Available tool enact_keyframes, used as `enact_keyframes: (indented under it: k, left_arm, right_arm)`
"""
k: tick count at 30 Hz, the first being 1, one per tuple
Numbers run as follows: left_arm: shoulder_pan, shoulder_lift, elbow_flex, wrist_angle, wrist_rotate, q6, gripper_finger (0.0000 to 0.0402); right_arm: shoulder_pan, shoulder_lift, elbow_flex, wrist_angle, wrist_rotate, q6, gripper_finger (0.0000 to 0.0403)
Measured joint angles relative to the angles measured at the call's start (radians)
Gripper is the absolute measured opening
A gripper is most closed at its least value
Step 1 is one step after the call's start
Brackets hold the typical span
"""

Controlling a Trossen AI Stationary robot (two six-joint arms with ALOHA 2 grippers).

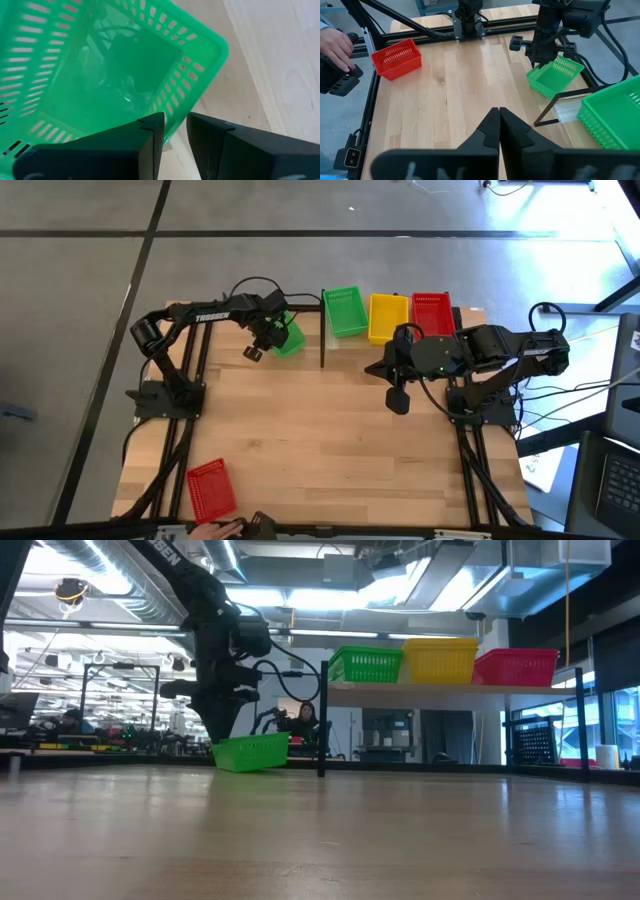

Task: Stack baskets on shelf by color
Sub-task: Stack the green bin on the green bins on the shelf

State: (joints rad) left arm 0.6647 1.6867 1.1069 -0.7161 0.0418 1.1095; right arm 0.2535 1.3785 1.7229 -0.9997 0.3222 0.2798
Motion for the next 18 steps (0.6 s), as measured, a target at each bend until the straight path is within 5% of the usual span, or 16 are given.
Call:
enact_keyframes:
  k: [18]
  left_arm:
    - [0.0,0.062,0.0,0.13,0.0,-0.001,0.0074]
  right_arm:
    - [0.0,0.0,0.0,0.0,0.0,0.003,0.0]
